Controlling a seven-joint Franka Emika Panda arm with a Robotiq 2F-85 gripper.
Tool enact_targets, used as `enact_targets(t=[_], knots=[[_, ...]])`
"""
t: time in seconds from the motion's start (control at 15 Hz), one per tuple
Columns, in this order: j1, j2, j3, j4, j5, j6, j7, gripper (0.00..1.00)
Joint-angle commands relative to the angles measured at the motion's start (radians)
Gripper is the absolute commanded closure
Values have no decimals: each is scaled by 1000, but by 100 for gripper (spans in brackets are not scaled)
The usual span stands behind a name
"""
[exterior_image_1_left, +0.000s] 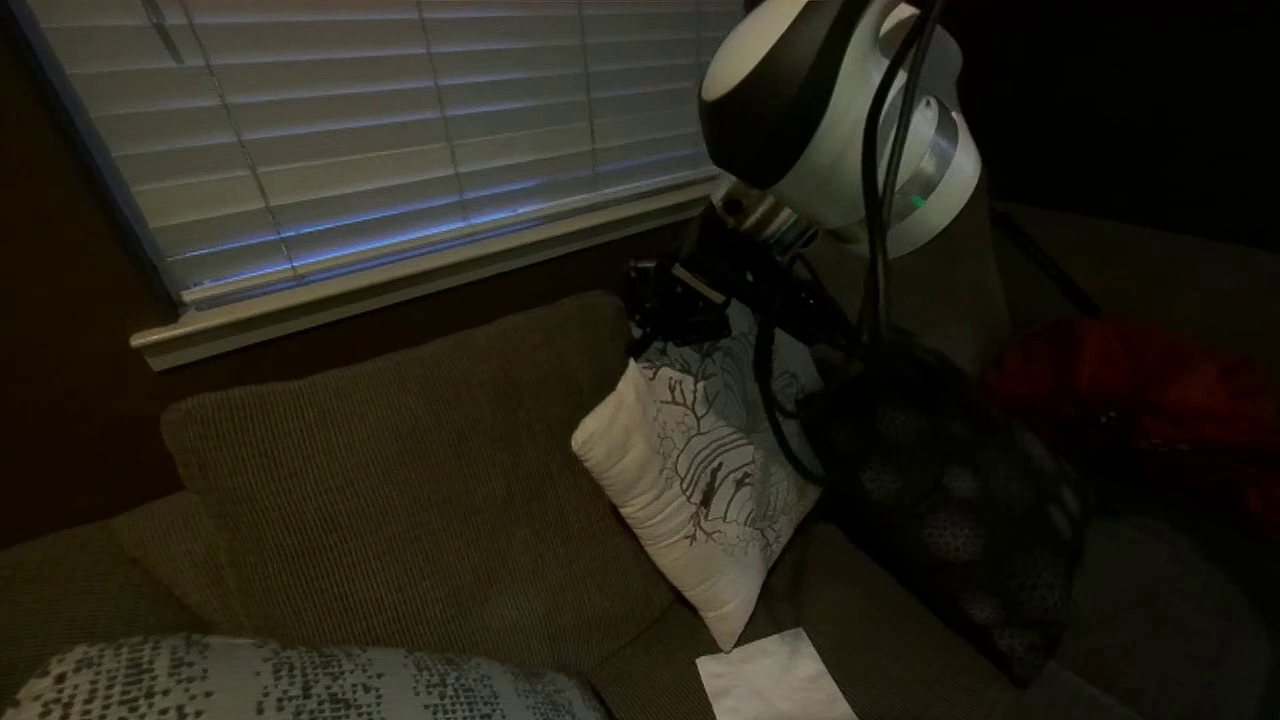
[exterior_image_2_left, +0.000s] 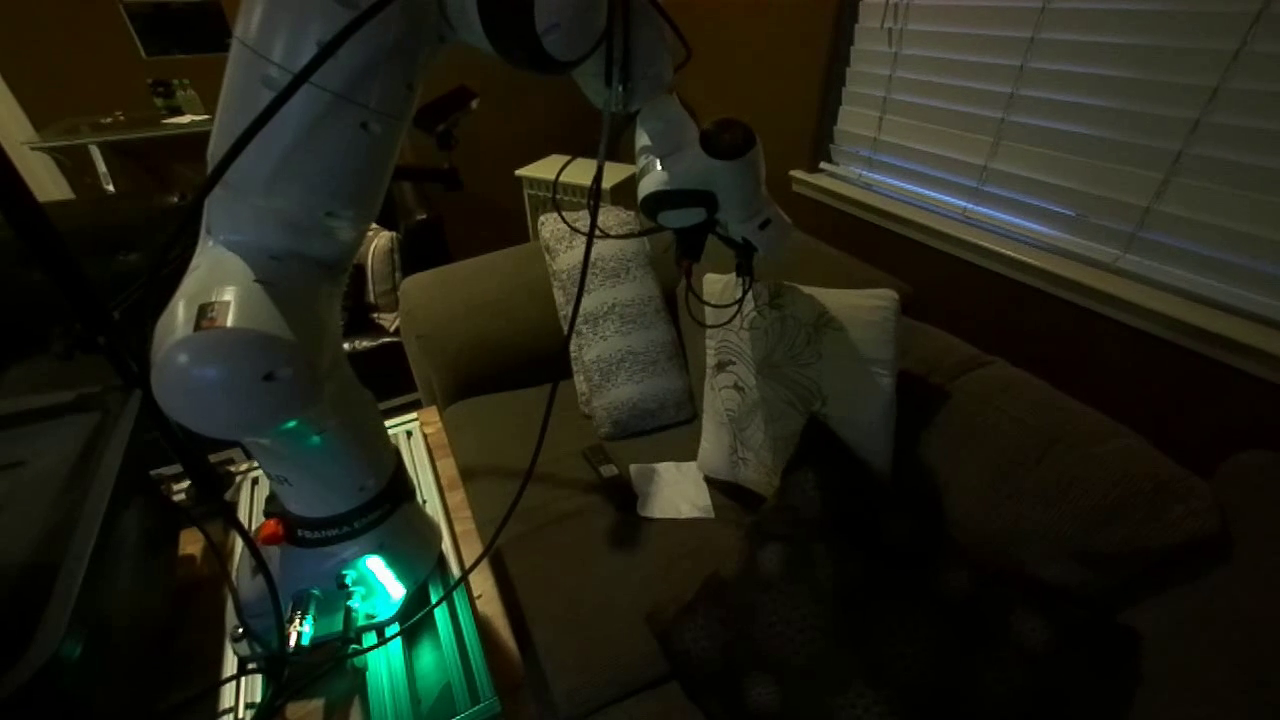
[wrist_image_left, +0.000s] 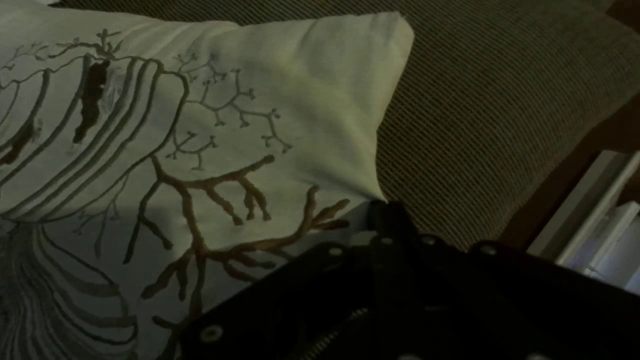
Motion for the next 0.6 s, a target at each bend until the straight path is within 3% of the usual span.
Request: enact_targets(t=[0.0, 0.47, 0.53], knots=[[-10, 13, 61, 57, 48, 60, 26, 100], [11, 71, 54, 136, 19, 43, 71, 100], [-5, 38, 47, 74, 15, 49, 49, 100]])
